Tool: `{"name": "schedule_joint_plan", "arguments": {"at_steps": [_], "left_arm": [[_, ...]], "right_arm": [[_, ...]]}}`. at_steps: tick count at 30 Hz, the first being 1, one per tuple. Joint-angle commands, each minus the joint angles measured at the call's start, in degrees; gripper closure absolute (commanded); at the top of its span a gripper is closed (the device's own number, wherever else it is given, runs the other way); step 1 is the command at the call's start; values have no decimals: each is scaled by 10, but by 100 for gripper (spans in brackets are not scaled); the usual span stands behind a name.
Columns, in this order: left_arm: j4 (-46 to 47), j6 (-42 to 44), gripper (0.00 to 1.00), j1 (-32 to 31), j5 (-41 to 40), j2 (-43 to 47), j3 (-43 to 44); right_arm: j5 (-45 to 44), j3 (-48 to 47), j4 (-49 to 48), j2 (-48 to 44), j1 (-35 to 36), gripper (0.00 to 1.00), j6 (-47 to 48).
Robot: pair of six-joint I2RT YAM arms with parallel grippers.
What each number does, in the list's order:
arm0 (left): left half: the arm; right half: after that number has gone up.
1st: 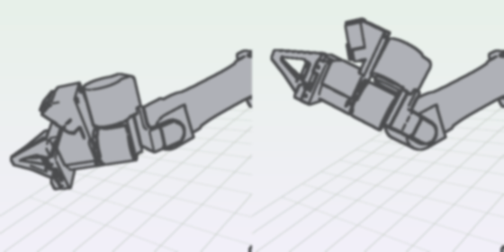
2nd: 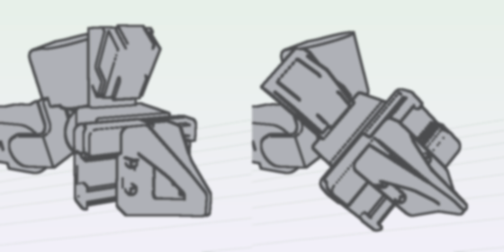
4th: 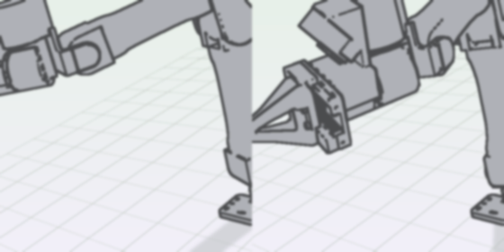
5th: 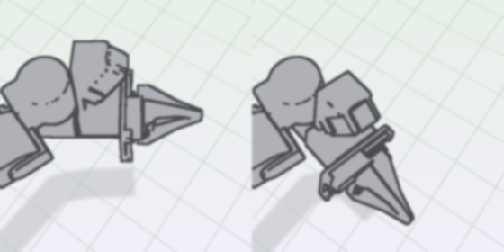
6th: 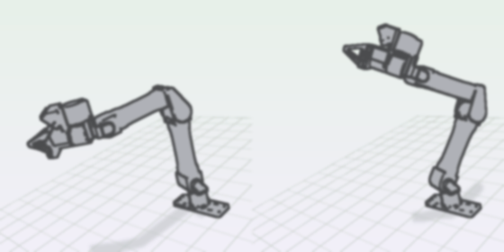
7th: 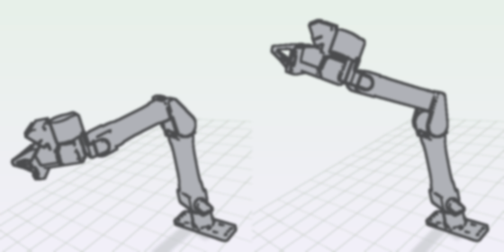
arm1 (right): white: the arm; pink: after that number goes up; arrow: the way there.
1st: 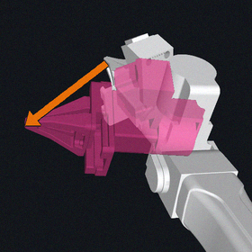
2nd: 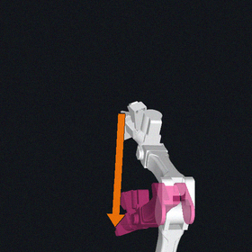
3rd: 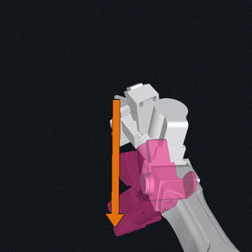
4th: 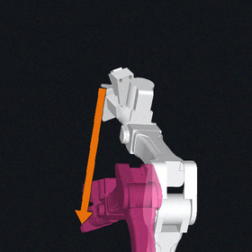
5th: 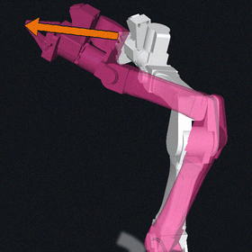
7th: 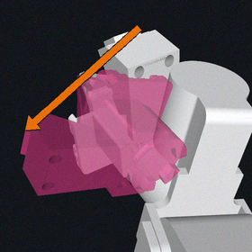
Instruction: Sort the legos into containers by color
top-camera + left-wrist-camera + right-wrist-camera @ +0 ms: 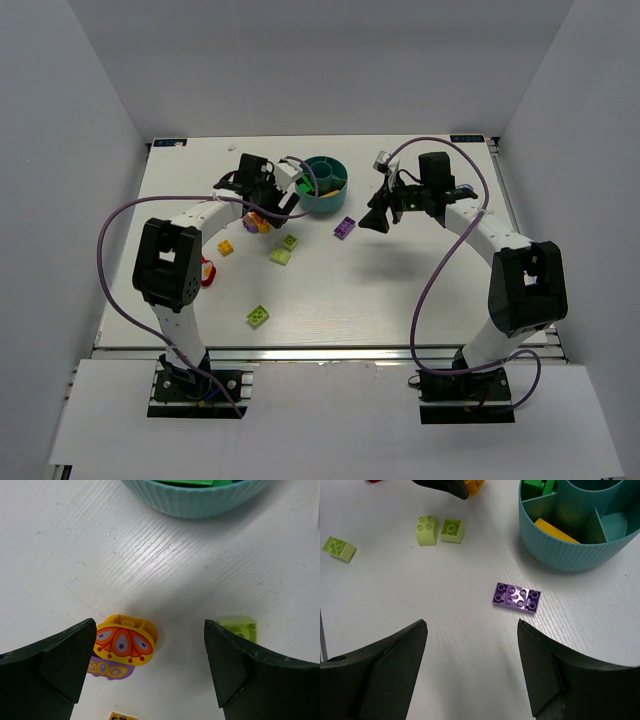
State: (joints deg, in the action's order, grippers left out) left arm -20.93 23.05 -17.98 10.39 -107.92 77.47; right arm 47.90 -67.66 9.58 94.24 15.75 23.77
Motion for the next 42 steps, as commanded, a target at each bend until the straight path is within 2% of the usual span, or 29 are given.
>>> {"name": "schedule_joint_plan", "arguments": {"at_steps": [1, 6, 12, 16, 19, 22, 23, 25, 26, 27, 28, 29, 30, 31, 32, 33, 34, 35, 38, 42], "left_arm": [[-3, 59, 2, -1, -11, 11, 8], [-10, 74, 2, 0, -27, -4, 22], [9, 81, 2, -1, -20, 24, -14], [-18, 74, 2, 0, -42, 17, 12], [-26, 35, 2, 1, -69, 47, -2], [-53, -54, 3, 18, -140, 94, -29], [-73, -121, 3, 28, -153, 102, -25], [-125, -197, 12, 59, -163, 123, -23], [-143, -263, 19, 69, -165, 130, -30], [-161, -291, 56, 79, -163, 138, -41], [-166, -320, 71, 94, -165, 157, -54], [-170, -383, 76, 98, -184, 167, -81], [-175, -416, 76, 100, -191, 178, -94], [-175, -444, 67, 103, -199, 197, -108], [-180, -515, 58, 104, -210, 204, -119], [-177, -539, 53, 106, -208, 210, -143], [-178, -559, 39, 106, -210, 213, -151], [-180, -606, 30, 106, -215, 213, -159], [-156, -646, 18, 108, -206, 201, -182], [-141, -670, 15, 108, -202, 177, -179]], "right_arm": [[1, -5, 4, -1, -1, 22, 0], [-2, -6, 9, -1, -2, 22, 1], [-5, -3, 10, 1, -1, 22, 1], [-4, -9, 12, 5, -2, 22, -1], [-5, -14, 17, 3, -1, 22, 3], [-7, -6, 20, -3, -2, 22, 9], [-7, -4, 19, -4, -2, 22, 9], [-5, -2, 19, -4, -2, 22, 7], [-4, 0, 18, -3, -1, 22, 5], [-4, 0, 17, -2, -1, 22, 1], [-4, 0, 16, -2, -1, 22, -1], [-4, -2, 17, -1, -2, 22, -3], [-2, -3, 15, 0, -1, 22, -5], [-2, -5, 15, 0, -1, 22, -6], [-1, -6, 16, 0, 0, 22, -7], [-1, -9, 16, 0, 0, 22, -7], [0, -10, 16, 1, 2, 23, -7], [-1, -11, 16, -1, 2, 22, -7], [-1, -11, 16, -5, 3, 22, -8], [-1, -5, 16, -11, 4, 22, -8]]}}
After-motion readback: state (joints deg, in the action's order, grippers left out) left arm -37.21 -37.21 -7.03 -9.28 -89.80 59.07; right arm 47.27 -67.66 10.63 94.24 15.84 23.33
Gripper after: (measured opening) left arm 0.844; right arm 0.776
